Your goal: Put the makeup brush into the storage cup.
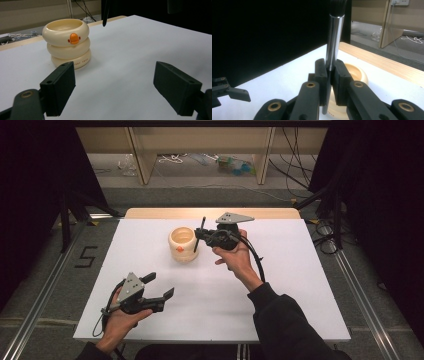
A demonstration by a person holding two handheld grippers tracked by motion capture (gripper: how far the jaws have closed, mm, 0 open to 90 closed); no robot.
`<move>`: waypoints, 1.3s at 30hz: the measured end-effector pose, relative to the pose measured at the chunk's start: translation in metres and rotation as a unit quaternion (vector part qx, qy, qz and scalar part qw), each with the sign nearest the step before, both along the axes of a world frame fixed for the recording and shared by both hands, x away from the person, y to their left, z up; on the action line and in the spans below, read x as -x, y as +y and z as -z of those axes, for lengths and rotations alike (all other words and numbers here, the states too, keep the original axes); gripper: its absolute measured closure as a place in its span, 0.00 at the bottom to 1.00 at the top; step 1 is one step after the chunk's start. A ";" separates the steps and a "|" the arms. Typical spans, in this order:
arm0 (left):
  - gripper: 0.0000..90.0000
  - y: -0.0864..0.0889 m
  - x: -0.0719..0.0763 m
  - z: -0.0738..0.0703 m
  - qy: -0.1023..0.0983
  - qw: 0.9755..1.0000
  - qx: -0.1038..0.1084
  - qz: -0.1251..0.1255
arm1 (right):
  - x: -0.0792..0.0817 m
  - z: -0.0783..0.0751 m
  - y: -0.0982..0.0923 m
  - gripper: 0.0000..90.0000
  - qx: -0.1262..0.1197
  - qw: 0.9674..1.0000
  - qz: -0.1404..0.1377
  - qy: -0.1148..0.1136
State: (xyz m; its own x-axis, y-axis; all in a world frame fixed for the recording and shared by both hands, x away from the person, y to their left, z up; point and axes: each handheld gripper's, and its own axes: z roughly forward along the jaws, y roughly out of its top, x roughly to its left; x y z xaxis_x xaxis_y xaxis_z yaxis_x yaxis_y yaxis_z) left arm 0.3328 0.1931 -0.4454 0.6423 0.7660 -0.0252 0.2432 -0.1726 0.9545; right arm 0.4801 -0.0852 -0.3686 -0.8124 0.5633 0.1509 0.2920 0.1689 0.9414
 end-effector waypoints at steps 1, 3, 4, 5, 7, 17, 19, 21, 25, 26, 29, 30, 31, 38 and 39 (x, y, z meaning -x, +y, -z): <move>0.20 0.000 0.000 0.000 -0.001 1.000 -0.002 0.000 | -0.001 0.000 0.000 0.93 -0.003 1.000 0.002 -0.001; 0.19 0.001 -0.002 0.000 -0.010 1.000 -0.005 0.008 | -0.004 0.000 0.000 0.93 -0.006 1.000 0.004 0.000; 0.19 0.001 -0.002 0.000 -0.009 1.000 -0.010 0.004 | -0.005 0.001 0.000 0.93 -0.006 1.000 0.005 0.001; 0.19 0.001 -0.002 -0.001 -0.011 1.000 -0.011 0.005 | -0.006 0.001 0.000 0.93 -0.001 1.000 0.008 0.002; 0.19 0.001 -0.001 0.000 -0.002 1.000 -0.007 -0.001 | -0.009 0.000 0.002 0.93 -0.004 1.000 0.009 0.003; 0.19 0.013 -0.012 -0.006 -0.073 0.992 -0.098 0.028 | -0.019 -0.005 0.009 0.93 0.001 1.000 0.016 0.002; 0.19 0.013 -0.012 -0.007 -0.075 0.992 -0.098 0.026 | -0.023 -0.006 0.011 0.93 0.005 1.000 0.019 -0.001; 0.19 0.013 -0.012 -0.006 -0.074 0.992 -0.097 0.026 | -0.023 -0.006 0.012 0.93 0.003 1.000 0.020 0.002; 0.19 0.006 -0.005 -0.002 -0.027 0.999 -0.040 0.013 | -0.027 -0.007 0.016 0.93 0.006 1.000 0.019 0.000; 0.19 0.006 -0.005 -0.002 -0.027 0.999 -0.040 0.013 | -0.027 -0.007 0.016 0.93 0.006 1.000 0.019 0.000; 0.19 0.006 -0.005 -0.002 -0.027 0.999 -0.042 0.014 | -0.031 -0.009 0.018 0.93 0.007 1.000 0.025 -0.005; 0.19 0.005 -0.005 -0.002 -0.027 0.999 -0.042 0.014 | -0.032 -0.010 0.019 0.93 0.009 1.000 0.025 -0.005; 0.19 0.006 -0.005 -0.002 -0.028 0.999 -0.043 0.014 | -0.032 -0.011 0.020 0.93 0.009 1.000 0.026 -0.007; 0.19 0.005 -0.004 -0.002 -0.026 0.999 -0.041 0.015 | -0.039 -0.012 0.024 0.93 0.012 0.999 0.029 -0.009; 0.19 0.006 -0.004 -0.002 -0.026 0.999 -0.041 0.015 | -0.041 -0.012 0.024 0.93 0.008 0.999 0.031 -0.002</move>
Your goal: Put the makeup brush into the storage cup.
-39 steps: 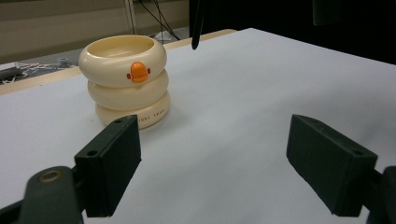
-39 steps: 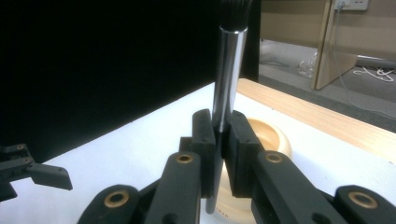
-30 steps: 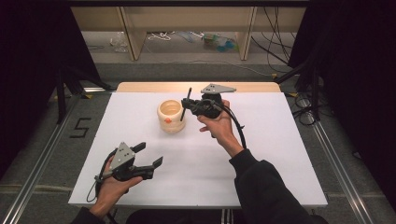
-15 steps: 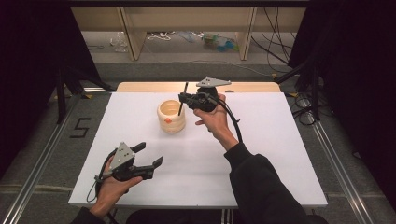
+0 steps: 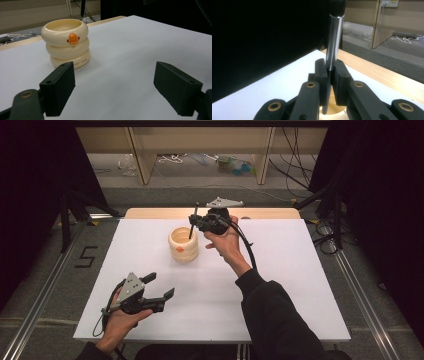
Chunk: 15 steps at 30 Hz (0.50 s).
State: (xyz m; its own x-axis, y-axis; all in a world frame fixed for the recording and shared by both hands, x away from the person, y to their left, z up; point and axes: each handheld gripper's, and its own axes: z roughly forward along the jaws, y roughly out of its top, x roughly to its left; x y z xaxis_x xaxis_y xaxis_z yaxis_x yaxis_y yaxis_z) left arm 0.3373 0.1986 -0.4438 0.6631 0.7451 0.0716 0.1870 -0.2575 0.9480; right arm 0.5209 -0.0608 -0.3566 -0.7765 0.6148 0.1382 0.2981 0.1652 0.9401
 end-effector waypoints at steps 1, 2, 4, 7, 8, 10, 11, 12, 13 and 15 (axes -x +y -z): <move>0.19 0.000 0.000 0.000 0.000 1.000 0.000 0.000 | -0.002 0.000 0.001 0.93 -0.002 1.000 0.000 0.003; 0.19 0.000 0.000 0.000 0.000 1.000 0.000 0.000 | -0.003 0.001 0.002 0.93 -0.001 1.000 0.003 0.001; 0.19 0.000 0.000 0.000 0.000 1.000 0.000 0.000 | -0.006 0.001 0.004 0.93 0.000 1.000 0.003 0.003; 0.19 0.000 0.000 0.000 0.001 1.000 0.001 0.000 | -0.009 0.001 0.009 0.93 0.003 1.000 0.004 0.003; 0.19 0.000 0.000 0.000 0.001 1.000 0.001 0.000 | -0.010 0.001 0.011 0.93 0.006 1.000 0.004 0.005; 0.19 -0.006 0.006 0.003 0.037 0.998 0.045 -0.017 | -0.013 0.002 0.014 0.93 0.006 1.000 0.007 0.013; 0.19 -0.006 0.006 0.003 0.038 0.998 0.046 -0.019 | -0.013 0.002 0.014 0.93 0.006 1.000 0.007 0.013; 0.19 -0.006 0.006 0.003 0.038 0.998 0.046 -0.017 | -0.015 0.003 0.015 0.93 0.010 1.000 0.007 0.010; 0.19 -0.006 0.006 0.003 0.039 0.998 0.047 -0.018 | -0.017 0.004 0.017 0.93 0.012 1.000 0.008 0.014; 0.19 -0.005 0.005 0.002 0.032 0.999 0.038 -0.012 | -0.019 0.005 0.019 0.93 0.014 1.000 0.011 0.011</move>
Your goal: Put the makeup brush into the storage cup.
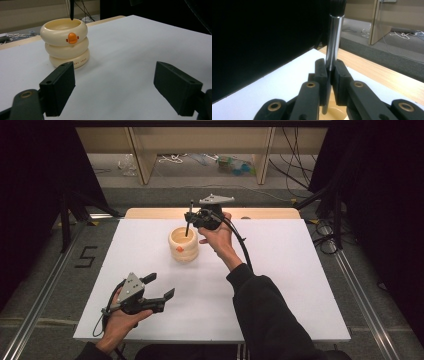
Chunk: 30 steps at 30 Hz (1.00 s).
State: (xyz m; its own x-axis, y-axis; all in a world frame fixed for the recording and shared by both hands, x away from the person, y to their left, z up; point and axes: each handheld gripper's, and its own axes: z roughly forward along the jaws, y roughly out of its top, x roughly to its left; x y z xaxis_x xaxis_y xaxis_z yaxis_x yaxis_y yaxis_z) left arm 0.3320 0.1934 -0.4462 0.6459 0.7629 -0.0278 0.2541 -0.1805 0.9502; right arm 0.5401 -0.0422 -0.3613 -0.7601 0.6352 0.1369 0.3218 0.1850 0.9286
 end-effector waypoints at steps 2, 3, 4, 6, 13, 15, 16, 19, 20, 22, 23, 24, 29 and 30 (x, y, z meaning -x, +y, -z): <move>0.19 0.000 0.000 0.000 0.001 1.000 0.000 -0.001 | 0.000 0.000 0.001 0.93 0.000 1.000 0.000 0.007; 0.19 0.000 0.000 0.000 0.002 1.000 0.000 -0.001 | -0.002 0.001 0.003 0.93 0.004 1.000 -0.001 0.003; 0.19 0.000 0.000 0.000 0.002 1.000 0.000 -0.001 | -0.003 0.001 0.004 0.93 0.006 1.000 -0.002 0.002; 0.19 -0.001 0.000 0.000 0.002 1.000 0.001 -0.002 | -0.005 0.003 0.006 0.93 0.009 1.000 -0.003 0.002; 0.19 -0.001 0.001 0.001 0.006 1.000 0.008 -0.004 | -0.009 0.011 0.009 0.93 0.027 1.000 0.001 0.013; 0.19 0.000 0.000 0.000 0.001 1.000 0.002 -0.001 | -0.010 0.012 0.010 0.93 0.029 0.999 0.002 0.014; 0.19 0.000 0.000 0.000 0.002 1.000 0.003 -0.002 | -0.011 0.014 0.010 0.93 0.029 1.000 0.001 0.012; 0.19 0.000 0.000 0.001 0.004 1.000 0.003 -0.003 | -0.013 0.017 0.012 0.93 0.034 0.999 0.000 0.016; 0.19 0.000 0.000 0.001 0.004 1.000 0.003 -0.003 | -0.013 0.018 0.013 0.93 0.034 0.999 0.000 0.019; 0.19 0.000 0.000 0.001 0.004 1.000 0.003 -0.003 | -0.013 0.020 0.014 0.93 0.042 0.999 -0.001 0.024; 0.19 0.000 0.000 0.001 0.004 1.000 0.003 -0.003 | -0.014 0.022 0.014 0.93 0.044 0.999 -0.003 0.023; 0.19 -0.001 0.000 0.001 0.004 1.000 0.004 -0.002 | -0.014 0.023 0.015 0.93 0.049 0.998 -0.001 0.028; 0.19 0.000 0.000 0.001 0.005 1.000 0.003 -0.002 | -0.014 0.029 0.020 0.93 0.063 0.997 -0.008 0.036; 0.19 -0.001 0.000 0.001 0.004 1.000 0.003 -0.002 | -0.014 0.029 0.020 0.93 0.063 0.997 -0.008 0.036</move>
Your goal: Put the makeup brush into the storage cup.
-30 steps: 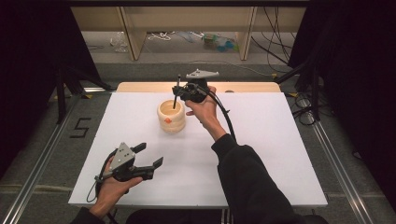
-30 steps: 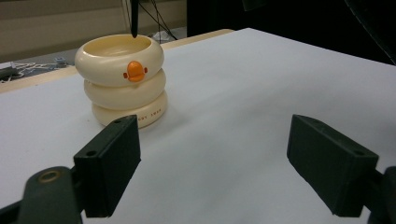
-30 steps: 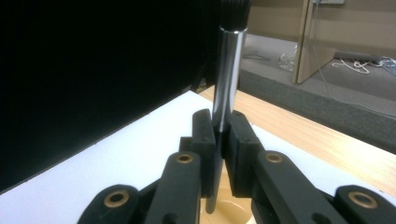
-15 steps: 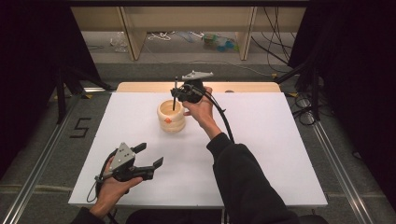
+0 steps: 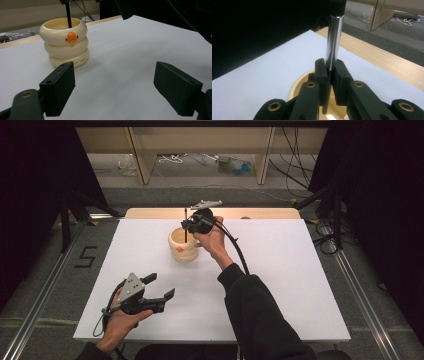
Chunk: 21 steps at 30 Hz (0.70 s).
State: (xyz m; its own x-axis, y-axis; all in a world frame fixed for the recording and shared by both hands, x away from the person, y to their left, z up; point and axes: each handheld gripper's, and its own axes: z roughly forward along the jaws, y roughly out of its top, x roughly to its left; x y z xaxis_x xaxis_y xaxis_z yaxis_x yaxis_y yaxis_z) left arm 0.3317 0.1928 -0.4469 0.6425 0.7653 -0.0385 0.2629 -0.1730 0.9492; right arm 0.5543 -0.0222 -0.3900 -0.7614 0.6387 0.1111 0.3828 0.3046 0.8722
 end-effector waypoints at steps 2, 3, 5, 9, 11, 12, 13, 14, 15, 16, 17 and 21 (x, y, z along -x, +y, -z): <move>0.19 0.000 0.000 0.000 0.000 1.000 0.001 0.000 | -0.001 0.004 0.002 0.93 0.015 1.000 0.003 0.000; 0.19 0.000 0.000 0.000 0.000 1.000 0.001 0.000 | -0.001 0.005 0.002 0.93 0.018 1.000 0.001 0.007; 0.19 0.000 0.000 0.000 0.000 1.000 0.001 0.000 | -0.002 0.006 0.002 0.93 0.021 1.000 0.001 0.003; 0.19 0.000 0.000 0.000 0.000 1.000 0.000 0.000 | -0.002 0.008 0.002 0.93 0.025 1.000 0.002 0.011; 0.19 0.000 0.000 0.000 0.000 1.000 0.000 0.000 | -0.003 0.009 0.002 0.93 0.026 1.000 0.001 0.016; 0.19 0.000 0.000 0.000 0.000 1.000 0.000 0.000 | -0.003 0.010 0.002 0.93 0.025 1.000 0.000 0.016; 0.19 0.000 0.000 0.000 0.000 1.000 0.000 0.000 | -0.002 0.010 0.002 0.91 0.025 0.999 -0.001 0.024; 0.19 0.000 0.000 0.000 0.001 1.000 0.000 0.000 | -0.002 0.011 0.002 0.89 0.028 0.999 -0.001 0.026; 0.19 0.000 0.000 0.000 0.001 1.000 0.000 -0.001 | -0.002 0.011 0.002 0.85 0.031 0.999 0.001 0.022; 0.19 0.000 0.000 0.000 0.001 1.000 0.000 -0.001 | -0.002 0.011 0.001 0.81 0.032 0.999 0.006 0.027; 0.19 0.000 0.000 0.000 0.001 1.000 0.001 -0.001 | -0.002 0.011 0.001 0.73 0.030 0.999 0.009 0.029; 0.19 0.000 -0.001 0.000 0.001 1.000 0.000 -0.001 | 0.000 0.008 -0.004 0.49 0.009 0.999 0.034 0.038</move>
